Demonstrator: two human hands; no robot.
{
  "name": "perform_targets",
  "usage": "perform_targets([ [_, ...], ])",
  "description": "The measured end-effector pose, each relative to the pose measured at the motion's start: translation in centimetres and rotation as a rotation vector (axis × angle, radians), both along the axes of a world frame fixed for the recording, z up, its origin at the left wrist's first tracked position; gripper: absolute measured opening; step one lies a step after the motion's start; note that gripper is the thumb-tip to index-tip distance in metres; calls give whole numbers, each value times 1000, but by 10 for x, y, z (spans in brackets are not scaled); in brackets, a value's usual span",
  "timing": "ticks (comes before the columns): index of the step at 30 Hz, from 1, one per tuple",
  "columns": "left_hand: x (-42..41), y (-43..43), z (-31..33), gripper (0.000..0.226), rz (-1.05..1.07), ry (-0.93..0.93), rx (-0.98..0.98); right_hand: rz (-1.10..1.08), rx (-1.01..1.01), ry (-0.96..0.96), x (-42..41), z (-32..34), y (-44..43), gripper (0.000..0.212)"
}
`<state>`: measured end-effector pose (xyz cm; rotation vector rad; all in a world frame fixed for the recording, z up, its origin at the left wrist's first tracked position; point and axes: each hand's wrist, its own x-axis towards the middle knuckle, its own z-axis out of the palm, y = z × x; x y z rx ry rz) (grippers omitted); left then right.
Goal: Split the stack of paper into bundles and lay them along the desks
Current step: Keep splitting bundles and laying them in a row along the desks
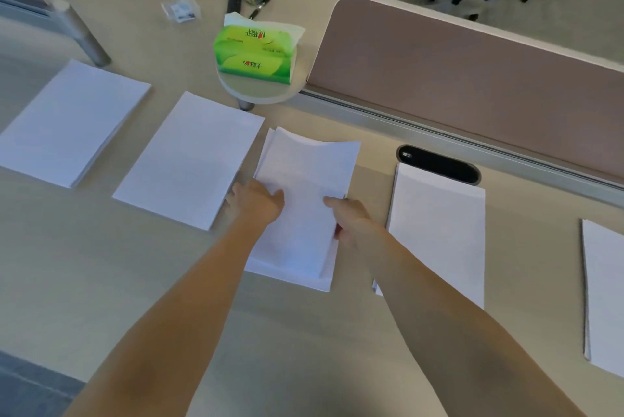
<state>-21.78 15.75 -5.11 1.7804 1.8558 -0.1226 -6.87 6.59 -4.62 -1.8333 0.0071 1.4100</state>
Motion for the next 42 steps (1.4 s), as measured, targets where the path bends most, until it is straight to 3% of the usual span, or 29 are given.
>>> perform_targets([
  [2,2,-2,3,70,-23,22,-2,-20,20,13,-4,0,0,13],
  [7,-9,-7,11,86,-1,33,-50,28,152,-115,-1,10,-2,33],
  [10,-21,-6,23,92,156,-200,-36,75,285,-103,11,25,-13,38],
  [15,-16,-14,58,41,313,-999,-147,157,477,-169,34,65,-54,31],
  [17,4,-31,69,30,234,-1089,-157,99,563,-158,46,83,-78,29],
  [20,51,-70,84,17,173,-1188,-172,-16,560,-295,63,108,-118,13],
  [24,119,-138,108,11,138,-1346,-391,-267,566,-531,102,137,-187,13],
  [28,174,-215,120,10,18,-1323,-470,-362,641,-614,145,158,-276,14],
  [33,227,-325,125,15,-51,-1295,-350,-411,681,-650,200,141,-386,10],
  [38,263,-432,84,18,49,-1155,-232,-281,593,-644,243,84,-489,13],
  [40,273,-469,67,27,27,-1084,-140,-170,526,-632,252,53,-521,5],
  [42,283,-495,54,38,10,-1074,-45,-162,513,-633,257,34,-540,12],
])
